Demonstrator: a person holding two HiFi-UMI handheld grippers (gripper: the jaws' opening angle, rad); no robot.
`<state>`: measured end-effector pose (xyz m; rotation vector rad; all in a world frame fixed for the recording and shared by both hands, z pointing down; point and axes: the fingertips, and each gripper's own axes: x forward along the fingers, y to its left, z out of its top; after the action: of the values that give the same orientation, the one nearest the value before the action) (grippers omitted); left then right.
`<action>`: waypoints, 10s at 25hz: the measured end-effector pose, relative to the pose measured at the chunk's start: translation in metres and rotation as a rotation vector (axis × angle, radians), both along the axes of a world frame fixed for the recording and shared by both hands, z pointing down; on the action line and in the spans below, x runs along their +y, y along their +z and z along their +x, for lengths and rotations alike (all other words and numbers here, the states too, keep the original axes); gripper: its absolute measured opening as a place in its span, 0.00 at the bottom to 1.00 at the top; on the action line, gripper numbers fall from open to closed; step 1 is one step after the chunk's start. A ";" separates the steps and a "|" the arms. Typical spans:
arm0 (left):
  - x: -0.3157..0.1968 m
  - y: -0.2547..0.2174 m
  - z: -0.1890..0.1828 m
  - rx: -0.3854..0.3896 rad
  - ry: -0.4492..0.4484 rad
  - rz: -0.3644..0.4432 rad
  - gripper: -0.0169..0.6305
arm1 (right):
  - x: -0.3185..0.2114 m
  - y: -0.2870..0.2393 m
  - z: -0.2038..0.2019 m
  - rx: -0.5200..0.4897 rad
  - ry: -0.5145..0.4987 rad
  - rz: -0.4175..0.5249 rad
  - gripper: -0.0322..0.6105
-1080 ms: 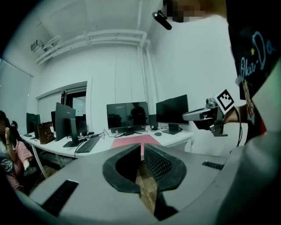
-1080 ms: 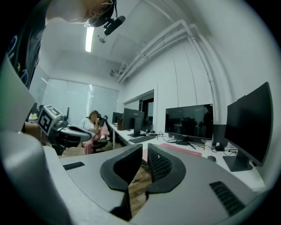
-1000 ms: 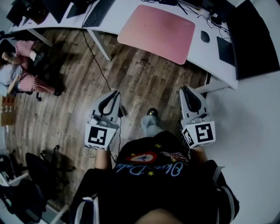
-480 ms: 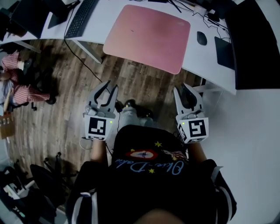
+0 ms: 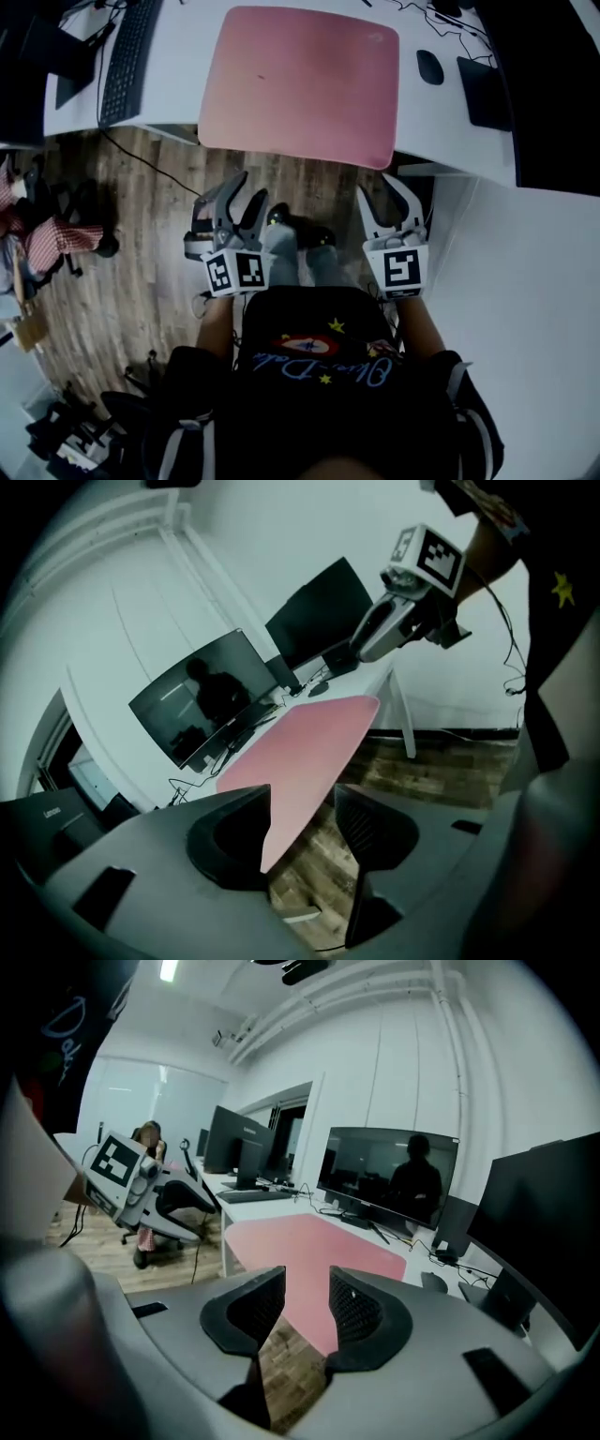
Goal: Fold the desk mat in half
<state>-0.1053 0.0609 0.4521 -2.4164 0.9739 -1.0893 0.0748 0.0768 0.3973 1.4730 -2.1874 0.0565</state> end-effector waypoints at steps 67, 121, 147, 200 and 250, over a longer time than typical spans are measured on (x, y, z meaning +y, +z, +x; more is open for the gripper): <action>-0.168 -0.005 0.030 -0.198 0.189 0.142 0.05 | -0.135 0.040 0.029 0.454 0.078 -0.025 0.09; -0.435 0.060 0.084 -0.322 0.013 -0.049 0.26 | -0.406 0.102 0.094 0.580 -0.050 -0.125 0.34; -0.307 0.022 -0.056 0.629 -0.491 -0.590 0.45 | -0.343 0.031 -0.059 -0.254 -0.024 -0.115 0.07; -0.352 -0.110 0.105 1.211 -0.130 -0.795 0.09 | -0.284 -0.024 0.076 -0.434 0.374 0.082 0.05; -0.246 -0.029 0.334 0.756 0.313 -1.007 0.18 | -0.166 -0.068 0.167 -0.417 0.692 0.222 0.05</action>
<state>0.2290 -0.1850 0.4228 -3.7788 0.1030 -0.5791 0.2419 -0.0897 0.3294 2.4708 -1.8993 0.3946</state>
